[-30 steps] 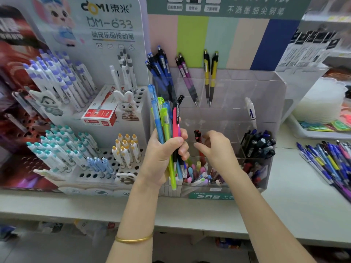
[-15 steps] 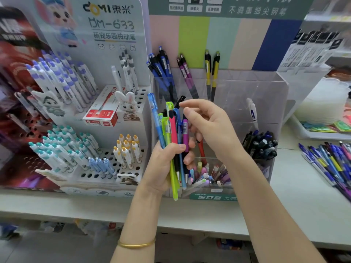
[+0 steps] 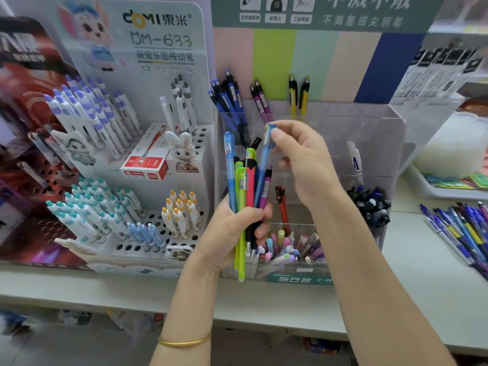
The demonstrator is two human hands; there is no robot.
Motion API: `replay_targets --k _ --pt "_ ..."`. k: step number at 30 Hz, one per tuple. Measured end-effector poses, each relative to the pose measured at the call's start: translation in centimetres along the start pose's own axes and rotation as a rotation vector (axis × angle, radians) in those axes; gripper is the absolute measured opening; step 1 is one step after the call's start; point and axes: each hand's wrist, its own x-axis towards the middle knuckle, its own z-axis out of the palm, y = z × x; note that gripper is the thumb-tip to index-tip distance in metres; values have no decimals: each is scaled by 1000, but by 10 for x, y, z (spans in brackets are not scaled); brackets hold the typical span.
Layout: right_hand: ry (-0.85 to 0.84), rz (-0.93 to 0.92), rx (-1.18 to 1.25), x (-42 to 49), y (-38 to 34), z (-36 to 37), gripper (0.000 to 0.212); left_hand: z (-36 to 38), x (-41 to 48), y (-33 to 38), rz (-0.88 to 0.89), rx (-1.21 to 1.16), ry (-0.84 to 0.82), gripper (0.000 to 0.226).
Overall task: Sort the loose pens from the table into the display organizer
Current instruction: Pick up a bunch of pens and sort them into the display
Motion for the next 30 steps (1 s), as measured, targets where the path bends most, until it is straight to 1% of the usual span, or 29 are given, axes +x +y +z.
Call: replay_targets --k 2,5,6,7,8,9,11,12,14,16,18,19,22,24,26,28,30 --pt "92 -16 128 8 -4 -2 13 -2 -1 -1 -26 19 15 29" --pt "251 -90 454 15 -12 -8 13 -4 -3 -3 -24 124 105 30" --pt "264 -98 551 15 -15 -10 13 -5 -3 -3 -17 171 144 29" --pt "255 -87 590 13 -16 -12 12 -6 -3 -3 -9 207 175 28" --pt "219 -58 564 11 -16 -13 12 -6 -3 -2 0 236 194 27" --pt "158 -16 474 6 -14 -13 14 -8 -2 -2 12 268 202 25" --pt "21 64 149 -3 -10 -8 22 -9 -2 1 37 357 198 22" --pt "-25 66 -28 -7 -7 -4 27 -8 -1 3 43 401 190 23" --pt "-39 -19 -265 -14 0 4 30 -3 0 4 43 472 184 27" --pt "-10 -119 -334 -19 2 7 26 4 1 1 35 514 190 27" --pt "-18 -173 -326 -21 4 5 18 8 2 -3 20 538 195 26" --pt "-21 -170 -312 -21 7 3 15 9 3 -5 8 542 196 25" --pt "2 -55 -189 -19 18 0 15 11 7 -6 -32 558 188 22" --pt "65 1 -82 -17 21 -3 13 10 6 -8 -69 585 164 22" --pt "171 11 66 -12 13 -12 10 6 0 -12 -117 595 138 21" --pt "262 -29 207 -7 3 -22 9 -4 -9 -16 -159 572 132 22" --pt "306 -92 261 -3 0 -26 10 -16 -17 -13 -178 542 147 23"
